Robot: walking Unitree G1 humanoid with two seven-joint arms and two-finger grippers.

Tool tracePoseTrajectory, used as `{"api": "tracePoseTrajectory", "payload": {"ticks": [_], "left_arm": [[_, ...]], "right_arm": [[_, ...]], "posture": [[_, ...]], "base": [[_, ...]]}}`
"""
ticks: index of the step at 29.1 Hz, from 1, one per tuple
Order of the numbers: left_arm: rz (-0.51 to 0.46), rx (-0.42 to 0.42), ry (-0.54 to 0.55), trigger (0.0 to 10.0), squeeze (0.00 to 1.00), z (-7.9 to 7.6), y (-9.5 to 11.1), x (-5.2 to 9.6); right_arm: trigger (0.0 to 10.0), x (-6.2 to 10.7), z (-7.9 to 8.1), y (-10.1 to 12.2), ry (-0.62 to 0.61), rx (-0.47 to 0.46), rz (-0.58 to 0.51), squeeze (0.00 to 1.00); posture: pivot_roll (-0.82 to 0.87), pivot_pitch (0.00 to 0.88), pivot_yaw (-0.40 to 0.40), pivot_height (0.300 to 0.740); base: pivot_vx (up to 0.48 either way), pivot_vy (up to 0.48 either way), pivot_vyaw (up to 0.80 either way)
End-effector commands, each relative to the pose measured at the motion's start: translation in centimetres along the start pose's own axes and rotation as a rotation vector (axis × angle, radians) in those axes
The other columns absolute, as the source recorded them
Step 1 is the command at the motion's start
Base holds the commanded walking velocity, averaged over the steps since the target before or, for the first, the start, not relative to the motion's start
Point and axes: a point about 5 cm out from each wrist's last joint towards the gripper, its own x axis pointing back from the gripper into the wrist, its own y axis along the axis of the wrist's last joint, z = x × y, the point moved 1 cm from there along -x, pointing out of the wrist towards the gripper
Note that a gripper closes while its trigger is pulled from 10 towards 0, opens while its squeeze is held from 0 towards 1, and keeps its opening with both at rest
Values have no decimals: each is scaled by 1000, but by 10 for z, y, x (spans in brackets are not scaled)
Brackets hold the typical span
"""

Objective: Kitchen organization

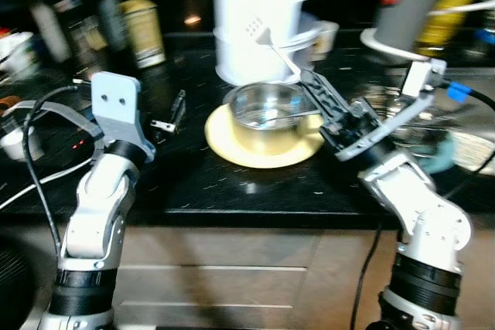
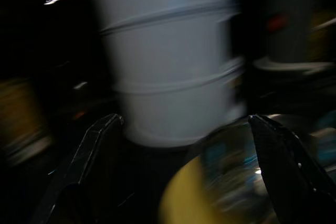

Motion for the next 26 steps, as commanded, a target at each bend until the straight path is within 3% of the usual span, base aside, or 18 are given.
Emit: {"api": "tracePoseTrajectory", "payload": {"ticks": [1, 11, 16, 21, 22, 23, 25, 26], "left_arm": [[-1, 11, -31, 10000, 0, 1, 4, 1], [-9, 37, -144, 10000, 0, -7, 13, -1], [24, 36, -296, 10000, 0, -23, 18, 2], [43, 48, -347, 10000, 0, -30, 17, 4], [76, -9, -407, 10000, 0, -39, 13, 5], [76, -9, -407, 10000, 0, -39, 13, 5], [106, -146, -415, 10000, 0, -43, 5, 0], [106, -146, -415, 10000, 0, -43, 5, 0]], "right_arm": [[10000, -4, 17, -3, 98, -15, 20, 0], [10000, -5, 27, -6, 154, -25, 48, 0], [10000, -6, 26, -8, 133, -14, 75, 0], [10000, -7, 26, -10, 133, -15, 81, 0], [10000, -11, 26, -14, 126, -10, 96, 0], [10000, -11, 26, -14, 126, -10, 96, 0], [10000, -20, 25, -25, 96, 6, 120, 0], [10000, -20, 25, -25, 96, 6, 120, 0]], "posture": [[8, 0, 21, 740], [8, 0, 21, 740], [12, 0, 19, 740], [10, 0, 17, 740], [1, 0, 19, 740], [1, 0, 19, 740], [4, 0, 16, 740], [4, 0, 16, 740]], "base": [[0, 0, -788], [0, 0, -791], [0, 0, 0], [0, 0, 0], [0, 0, 0], [0, 0, 0], [0, 0, 0], [0, 0, 0]]}}
